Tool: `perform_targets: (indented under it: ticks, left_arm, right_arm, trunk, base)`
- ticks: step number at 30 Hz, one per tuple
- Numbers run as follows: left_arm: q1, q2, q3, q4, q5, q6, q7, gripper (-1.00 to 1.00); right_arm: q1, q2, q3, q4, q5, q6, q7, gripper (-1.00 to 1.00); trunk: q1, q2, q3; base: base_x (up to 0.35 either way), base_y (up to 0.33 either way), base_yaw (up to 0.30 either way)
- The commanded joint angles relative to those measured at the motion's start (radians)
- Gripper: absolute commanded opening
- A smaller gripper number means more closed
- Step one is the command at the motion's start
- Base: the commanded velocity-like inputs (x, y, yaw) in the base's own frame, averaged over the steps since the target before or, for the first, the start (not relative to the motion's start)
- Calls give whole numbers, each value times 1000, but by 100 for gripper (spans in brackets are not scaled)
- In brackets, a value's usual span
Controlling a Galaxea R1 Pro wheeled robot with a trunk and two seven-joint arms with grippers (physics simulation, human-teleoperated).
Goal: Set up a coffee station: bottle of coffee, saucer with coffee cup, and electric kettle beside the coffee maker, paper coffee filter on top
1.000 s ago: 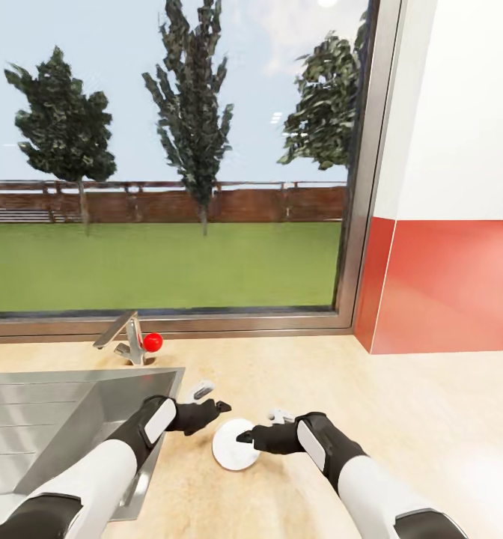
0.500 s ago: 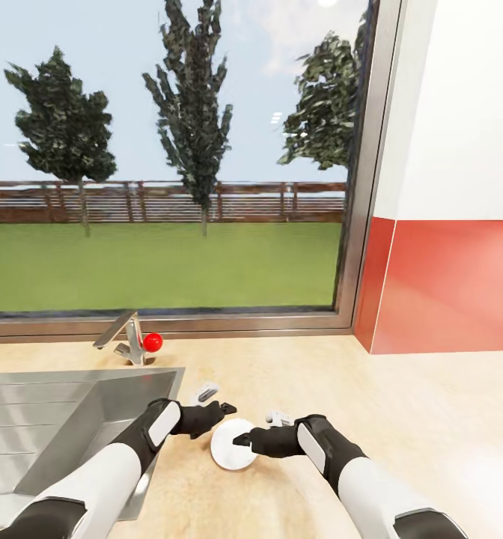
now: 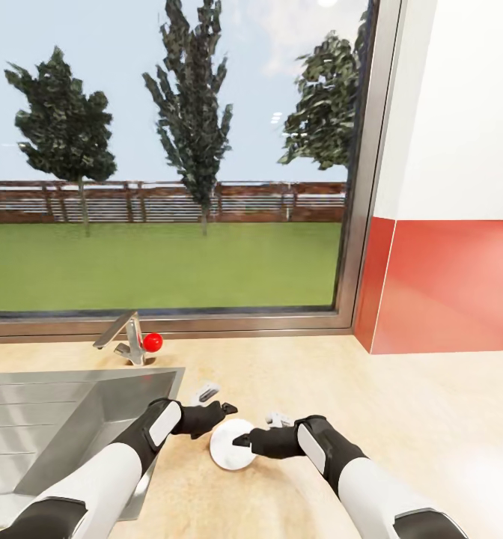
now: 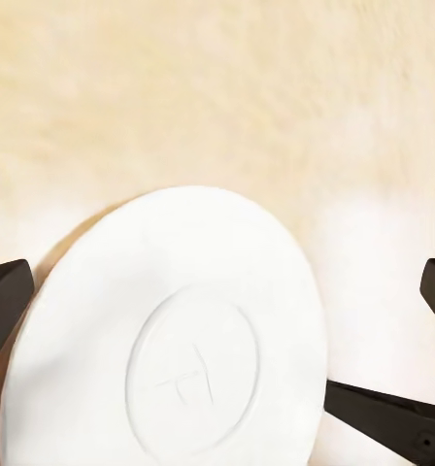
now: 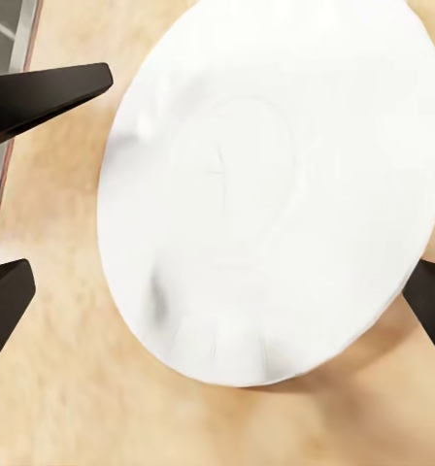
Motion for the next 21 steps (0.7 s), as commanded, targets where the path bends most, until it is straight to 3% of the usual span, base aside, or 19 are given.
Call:
perform_targets:
  ticks: [1, 12, 21]
  left_arm:
    - [0, 1, -4, 0, -1, 2, -1, 100]
    - [1, 2, -3, 3, 6, 2, 8, 100]
    - [1, 4, -3, 2, 47, 10, 13, 100]
  right_arm:
    - [1, 0, 8, 21, 8, 7, -5, 100]
    - [1, 0, 8, 21, 8, 7, -5, 100]
    - [1, 0, 8, 21, 8, 7, -4, 100]
  trunk:
    - [1, 0, -1]
    - [1, 0, -1]
    - [1, 0, -1]
  base:
    - [0, 0, 0]
    - [0, 0, 0]
    - [0, 0, 0]
